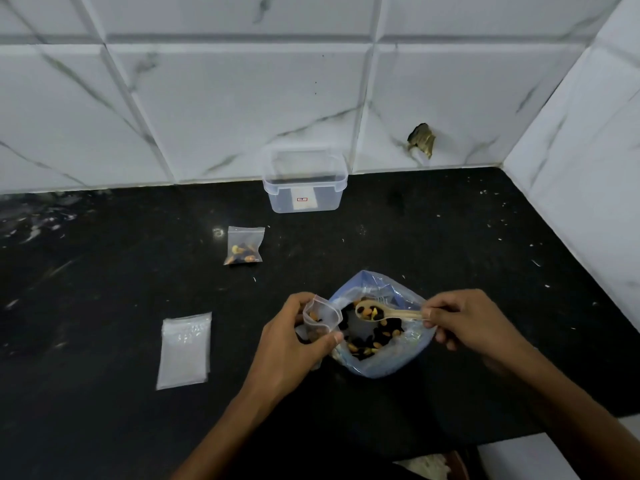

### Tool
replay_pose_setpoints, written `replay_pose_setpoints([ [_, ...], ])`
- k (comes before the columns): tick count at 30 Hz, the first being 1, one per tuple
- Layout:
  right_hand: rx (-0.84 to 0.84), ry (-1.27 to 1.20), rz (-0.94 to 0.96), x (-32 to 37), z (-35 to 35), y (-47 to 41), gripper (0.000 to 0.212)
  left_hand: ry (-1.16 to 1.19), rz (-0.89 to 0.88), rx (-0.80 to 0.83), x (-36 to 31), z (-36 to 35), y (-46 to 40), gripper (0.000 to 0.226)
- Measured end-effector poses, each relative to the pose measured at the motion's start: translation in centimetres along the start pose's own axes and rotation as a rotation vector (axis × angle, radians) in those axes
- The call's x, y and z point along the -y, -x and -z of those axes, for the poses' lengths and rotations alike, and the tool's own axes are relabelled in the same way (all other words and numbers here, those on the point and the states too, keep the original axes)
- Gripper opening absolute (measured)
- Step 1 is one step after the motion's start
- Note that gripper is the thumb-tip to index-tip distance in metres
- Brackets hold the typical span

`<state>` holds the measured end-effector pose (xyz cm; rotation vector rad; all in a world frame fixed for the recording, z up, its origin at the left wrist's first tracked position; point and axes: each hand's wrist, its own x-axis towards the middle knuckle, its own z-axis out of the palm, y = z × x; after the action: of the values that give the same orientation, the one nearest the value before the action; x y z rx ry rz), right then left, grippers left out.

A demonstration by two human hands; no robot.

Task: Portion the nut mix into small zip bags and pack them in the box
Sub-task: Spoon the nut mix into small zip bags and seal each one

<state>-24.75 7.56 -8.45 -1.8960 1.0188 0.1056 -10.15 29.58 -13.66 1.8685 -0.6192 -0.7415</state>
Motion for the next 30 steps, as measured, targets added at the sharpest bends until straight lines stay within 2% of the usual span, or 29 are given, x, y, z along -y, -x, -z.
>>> replay_pose_setpoints([
  [5,0.041,-0.215,0.011,2.5,1.4,1.9,0.014,-0.047,-0.043,-0.010,-0.3,-0.5,-0.2,0.050],
  [9,0.032,-0.178,0.107,4.7,1.1,3.2,0.014,-0.070,-0.089,-0.014,-0.9,-0.7,-0.3,0.053],
  [15,-0.096,0.306,0.385,6.5,-1.2,4.6,0.010,-0.015,-0.083,-0.018,-1.5,-0.6,-0.5,0.050],
  [19,-0.223,0.529,0.757,5.6,-3.1,4.7,0.004,0.037,-0.058,-0.044,-1.3,-0.8,-0.5,0.049],
  [21,-0.198,0.718,0.903,5.3,-3.3,4.8,0.021,0.054,-0.049,-0.042,-1.4,-0.8,-0.5,0.048],
  [24,-0.211,0.807,1.027,5.0,-3.4,5.3,0.020,0.062,-0.054,-0.048,-1.4,-0.9,-0.5,0.048],
  [27,-0.252,0.764,1.011,4.6,-3.2,5.5,0.016,0.064,-0.059,-0.063,-1.4,-0.9,-0.6,0.049],
  [30,-0.311,0.497,0.859,4.4,-1.9,5.6,0.015,0.064,-0.056,-0.085,-1.2,-0.8,-0.6,0.049],
])
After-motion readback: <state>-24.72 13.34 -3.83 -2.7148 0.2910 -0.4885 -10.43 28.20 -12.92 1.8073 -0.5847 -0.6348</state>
